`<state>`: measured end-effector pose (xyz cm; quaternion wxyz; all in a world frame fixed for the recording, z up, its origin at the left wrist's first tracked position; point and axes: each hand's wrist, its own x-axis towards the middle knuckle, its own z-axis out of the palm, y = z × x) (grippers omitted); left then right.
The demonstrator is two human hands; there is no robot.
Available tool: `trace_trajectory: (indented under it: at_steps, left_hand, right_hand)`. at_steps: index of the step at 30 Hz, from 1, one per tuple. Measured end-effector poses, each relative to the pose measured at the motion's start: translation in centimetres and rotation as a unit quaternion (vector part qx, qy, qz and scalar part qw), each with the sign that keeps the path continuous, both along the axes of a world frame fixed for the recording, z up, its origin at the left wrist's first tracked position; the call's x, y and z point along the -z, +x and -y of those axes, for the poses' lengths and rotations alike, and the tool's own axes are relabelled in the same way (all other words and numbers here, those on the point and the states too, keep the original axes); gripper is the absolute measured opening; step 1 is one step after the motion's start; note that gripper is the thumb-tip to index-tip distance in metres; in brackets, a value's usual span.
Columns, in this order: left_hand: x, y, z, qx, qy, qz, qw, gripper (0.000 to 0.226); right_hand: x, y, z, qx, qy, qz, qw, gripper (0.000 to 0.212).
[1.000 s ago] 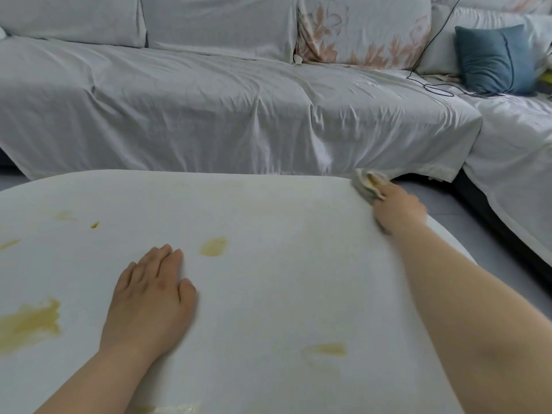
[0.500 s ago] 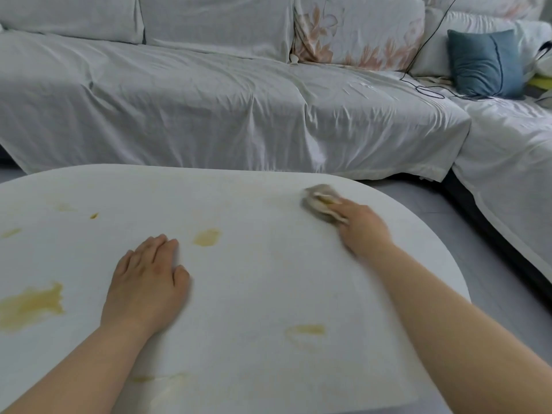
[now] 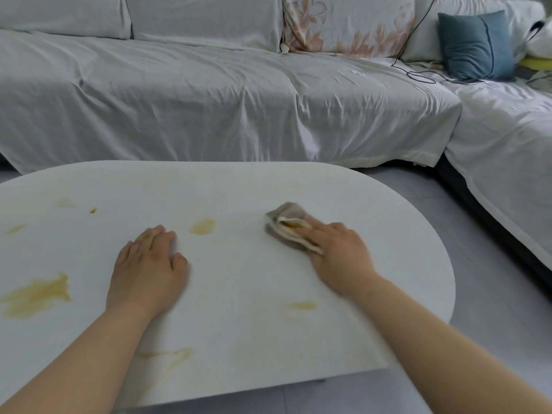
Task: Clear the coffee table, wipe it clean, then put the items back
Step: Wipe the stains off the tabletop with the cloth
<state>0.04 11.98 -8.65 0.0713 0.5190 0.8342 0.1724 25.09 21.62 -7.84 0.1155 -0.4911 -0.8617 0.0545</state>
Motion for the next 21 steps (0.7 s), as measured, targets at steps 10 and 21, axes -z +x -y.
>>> trace_trajectory:
  at_steps: [10,21]
  left_hand:
    - [-0.1,-0.1,0.0,0.003,-0.014,-0.004,1.000,0.047]
    - [-0.3,0.2,0.0,-0.003,-0.014,0.006,1.000,0.046]
  right_hand:
    - [-1.2,4.2,1.5,0.240,-0.015,-0.063,0.969,0.033]
    - [-0.8,9.5,3.4,0.245,-0.007,-0.065,0.967,0.045]
